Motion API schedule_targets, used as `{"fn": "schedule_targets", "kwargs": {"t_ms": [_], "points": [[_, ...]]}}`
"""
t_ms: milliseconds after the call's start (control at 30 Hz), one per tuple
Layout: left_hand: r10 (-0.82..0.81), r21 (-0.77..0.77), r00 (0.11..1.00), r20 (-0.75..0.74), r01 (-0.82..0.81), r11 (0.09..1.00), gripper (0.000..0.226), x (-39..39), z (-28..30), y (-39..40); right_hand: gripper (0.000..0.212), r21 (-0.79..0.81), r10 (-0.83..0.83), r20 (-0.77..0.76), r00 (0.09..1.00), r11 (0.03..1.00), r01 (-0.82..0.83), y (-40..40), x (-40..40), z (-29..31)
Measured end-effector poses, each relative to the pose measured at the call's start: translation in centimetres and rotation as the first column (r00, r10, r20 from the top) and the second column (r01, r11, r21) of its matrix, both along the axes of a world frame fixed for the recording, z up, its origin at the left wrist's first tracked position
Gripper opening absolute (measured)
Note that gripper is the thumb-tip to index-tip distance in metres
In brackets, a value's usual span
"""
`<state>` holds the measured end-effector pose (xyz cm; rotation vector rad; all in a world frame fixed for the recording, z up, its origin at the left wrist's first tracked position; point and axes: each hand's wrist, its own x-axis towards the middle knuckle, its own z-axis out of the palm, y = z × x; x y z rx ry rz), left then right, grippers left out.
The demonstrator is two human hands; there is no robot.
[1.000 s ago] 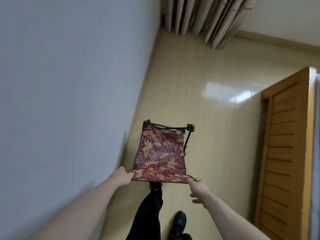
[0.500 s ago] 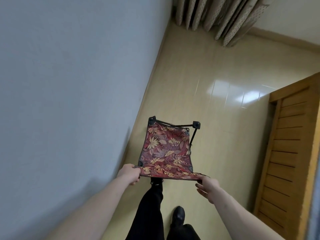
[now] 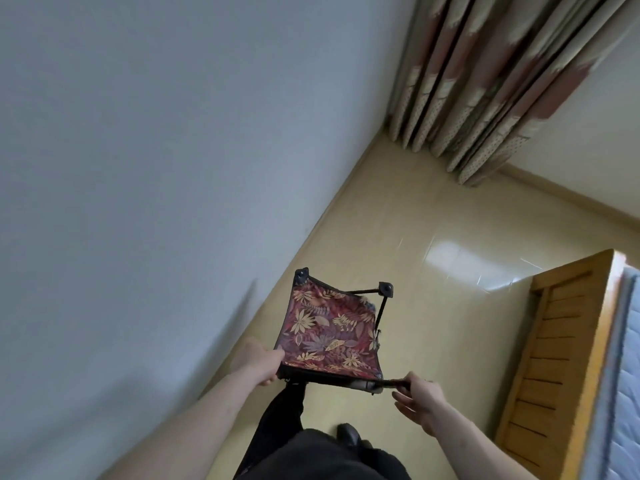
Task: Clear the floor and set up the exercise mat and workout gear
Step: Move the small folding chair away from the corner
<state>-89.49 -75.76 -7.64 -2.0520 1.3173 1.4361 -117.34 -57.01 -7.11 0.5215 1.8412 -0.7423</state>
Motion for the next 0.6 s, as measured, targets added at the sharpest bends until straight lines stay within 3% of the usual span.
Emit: {"fn": "schedule_targets", "kwargs": {"t_ms": [167,600], "points": [[0.147,-0.16,0.989,0.001,-0.145,0.976,0.032,0.3,4.8,8.3,0.013,-0.071,0.142,0.004,0.99,0.987,-0.142,4.4,-1.0,1.4],[0.48,-0.17,0.875,-0.065,-0.484,0.859,0.029,6.3,8.5,26.6,0.018,-0.143,0.554,-0.065,0.83,0.818,-0.557,9.3,0.8,4.5]]}}
